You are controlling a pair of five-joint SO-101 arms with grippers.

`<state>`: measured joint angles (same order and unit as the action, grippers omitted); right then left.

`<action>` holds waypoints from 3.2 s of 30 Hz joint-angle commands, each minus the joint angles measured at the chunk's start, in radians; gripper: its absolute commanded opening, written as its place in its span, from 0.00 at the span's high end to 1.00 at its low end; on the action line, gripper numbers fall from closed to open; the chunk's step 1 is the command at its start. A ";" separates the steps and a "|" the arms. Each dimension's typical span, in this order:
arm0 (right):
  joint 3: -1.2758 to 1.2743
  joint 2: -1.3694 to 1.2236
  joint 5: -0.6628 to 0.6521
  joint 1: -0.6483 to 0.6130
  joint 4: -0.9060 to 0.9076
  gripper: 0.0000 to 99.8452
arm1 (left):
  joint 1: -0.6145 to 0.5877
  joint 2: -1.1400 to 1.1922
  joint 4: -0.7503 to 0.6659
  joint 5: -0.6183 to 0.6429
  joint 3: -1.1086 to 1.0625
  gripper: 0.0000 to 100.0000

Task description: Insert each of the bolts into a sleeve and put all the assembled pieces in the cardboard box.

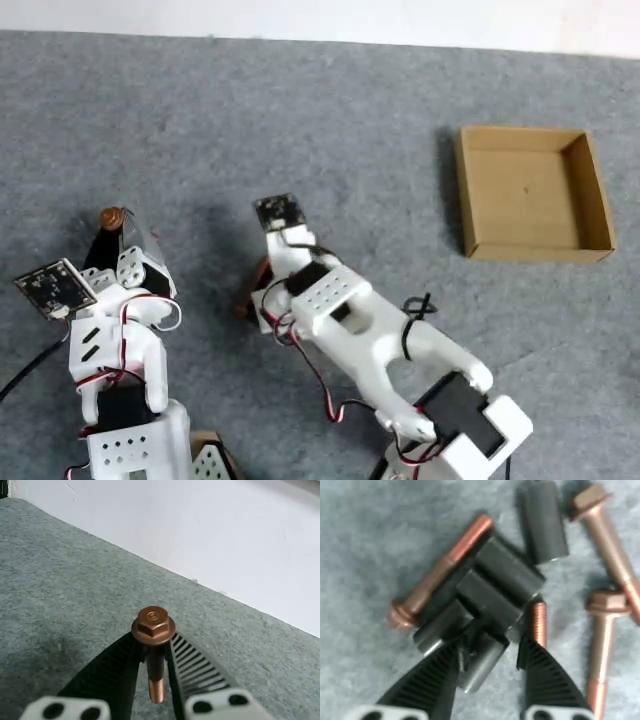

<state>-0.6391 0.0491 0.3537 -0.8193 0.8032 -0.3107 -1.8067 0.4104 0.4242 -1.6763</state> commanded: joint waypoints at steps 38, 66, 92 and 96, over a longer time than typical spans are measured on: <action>-0.064 0.002 0.094 -0.062 -0.016 0.97 | -0.004 -0.016 0.000 -0.002 -0.019 1.00; -0.616 0.573 -0.411 0.059 -0.800 1.00 | 0.065 -0.018 0.089 0.218 0.035 1.00; -1.090 0.662 -0.760 0.058 -1.643 1.00 | 0.429 -0.018 0.153 0.216 0.251 1.00; -1.102 0.662 -0.760 0.059 -1.687 1.00 | 0.512 -0.018 0.155 0.129 0.251 1.00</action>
<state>-1.6625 0.6889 -0.3936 -0.7595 -0.8278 0.1174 -1.8082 0.5746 0.6206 -1.4891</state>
